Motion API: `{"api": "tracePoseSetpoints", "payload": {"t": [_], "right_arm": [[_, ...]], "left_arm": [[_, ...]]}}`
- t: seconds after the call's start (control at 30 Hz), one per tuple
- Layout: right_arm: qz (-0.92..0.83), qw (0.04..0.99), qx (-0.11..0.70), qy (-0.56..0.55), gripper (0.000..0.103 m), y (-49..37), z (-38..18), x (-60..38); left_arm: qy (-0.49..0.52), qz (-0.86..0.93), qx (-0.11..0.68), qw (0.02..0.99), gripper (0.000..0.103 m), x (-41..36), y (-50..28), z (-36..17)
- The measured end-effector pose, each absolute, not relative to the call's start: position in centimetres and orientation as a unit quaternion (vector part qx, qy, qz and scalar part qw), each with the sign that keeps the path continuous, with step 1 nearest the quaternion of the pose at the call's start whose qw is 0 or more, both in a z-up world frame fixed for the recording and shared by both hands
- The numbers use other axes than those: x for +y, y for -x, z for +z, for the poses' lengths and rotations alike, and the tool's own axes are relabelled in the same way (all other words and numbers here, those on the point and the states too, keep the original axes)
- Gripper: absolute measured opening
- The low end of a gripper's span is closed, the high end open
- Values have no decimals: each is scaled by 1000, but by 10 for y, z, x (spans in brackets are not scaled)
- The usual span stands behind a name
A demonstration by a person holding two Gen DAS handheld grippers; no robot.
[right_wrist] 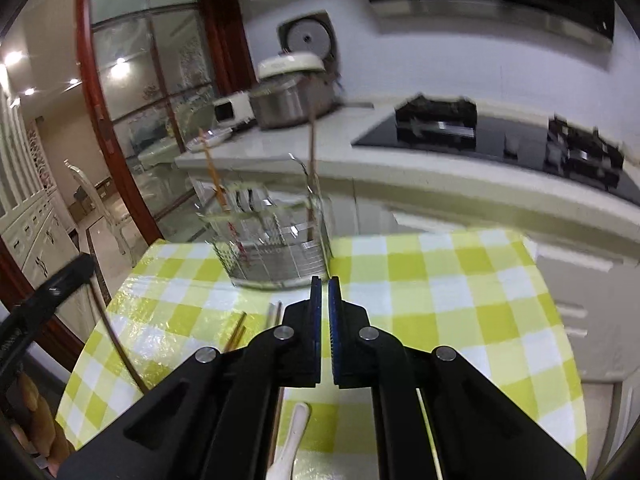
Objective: Organize utensils
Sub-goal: 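Carry both held chopsticks up and lower them upright into the wire rack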
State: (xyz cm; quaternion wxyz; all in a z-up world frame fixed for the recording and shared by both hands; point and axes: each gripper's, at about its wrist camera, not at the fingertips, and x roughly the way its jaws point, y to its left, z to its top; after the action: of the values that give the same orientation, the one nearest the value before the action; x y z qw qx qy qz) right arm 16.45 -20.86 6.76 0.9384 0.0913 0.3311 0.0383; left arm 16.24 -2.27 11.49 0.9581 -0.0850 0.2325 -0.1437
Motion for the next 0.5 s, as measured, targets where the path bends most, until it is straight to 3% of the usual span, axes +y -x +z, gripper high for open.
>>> {"api": "tracePoseSetpoints", "payload": {"t": [0.5], "right_arm": [[53,879,467,-83,10,-237,-28,-175]], "left_arm": [[96,-149,228,957,5,-10,-158,114]]}}
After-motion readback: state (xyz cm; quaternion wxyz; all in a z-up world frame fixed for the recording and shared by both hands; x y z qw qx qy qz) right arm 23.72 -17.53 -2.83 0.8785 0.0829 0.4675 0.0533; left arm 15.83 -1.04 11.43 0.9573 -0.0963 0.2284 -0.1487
